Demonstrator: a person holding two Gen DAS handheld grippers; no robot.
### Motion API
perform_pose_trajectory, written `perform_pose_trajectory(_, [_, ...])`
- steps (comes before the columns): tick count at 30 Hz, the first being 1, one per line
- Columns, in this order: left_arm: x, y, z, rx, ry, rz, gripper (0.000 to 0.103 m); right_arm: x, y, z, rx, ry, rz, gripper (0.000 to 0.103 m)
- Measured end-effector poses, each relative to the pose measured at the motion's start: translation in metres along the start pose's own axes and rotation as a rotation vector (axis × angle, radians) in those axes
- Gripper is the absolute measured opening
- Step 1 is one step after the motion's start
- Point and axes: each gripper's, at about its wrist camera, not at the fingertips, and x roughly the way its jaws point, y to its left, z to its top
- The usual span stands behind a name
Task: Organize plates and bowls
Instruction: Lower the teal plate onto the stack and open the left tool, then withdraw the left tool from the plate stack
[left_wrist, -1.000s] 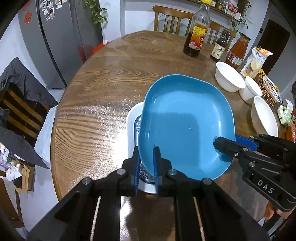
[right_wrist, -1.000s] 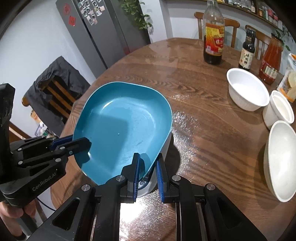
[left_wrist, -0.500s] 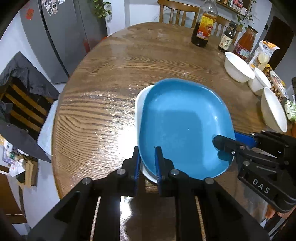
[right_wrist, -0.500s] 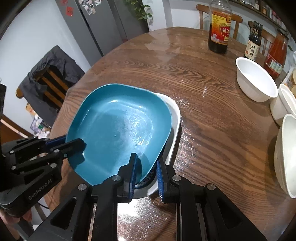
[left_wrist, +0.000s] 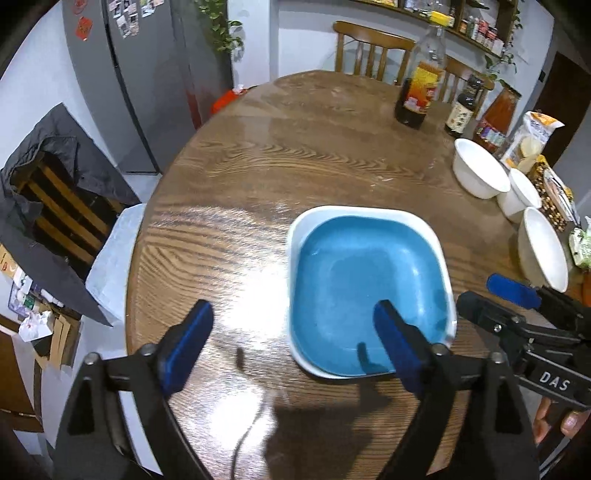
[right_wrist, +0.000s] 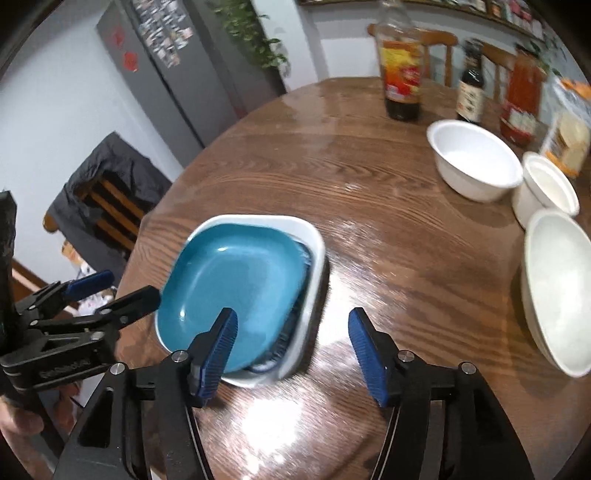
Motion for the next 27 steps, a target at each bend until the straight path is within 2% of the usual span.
perform_pose_trajectory(2, [0.001,-0.008,0.003,0.001,0.011,-0.026,0.100,-0.002,-0.010,-0.005,0.038,0.019,0.005,0.064])
perform_pose_trajectory(7, [0.005,-0.036,0.014,0.027,0.037,-0.096,0.101,-0.013,-0.030,-0.017,0.106,0.028,0.040,0.064])
perform_pose_trajectory(13, [0.008,-0.070,0.022,0.078,0.039,-0.153,0.102,-0.036,-0.059,-0.028,0.179,-0.006,0.006,0.065])
perform_pose_trajectory(20, [0.012,-0.098,0.024,0.143,0.053,-0.189,0.102,-0.049,-0.080,-0.036,0.239,-0.031,-0.014,0.065])
perform_pose_trajectory(27, [0.013,-0.110,0.023,0.150,0.057,-0.201,0.102,-0.054,-0.093,-0.044,0.271,-0.030,-0.030,0.065])
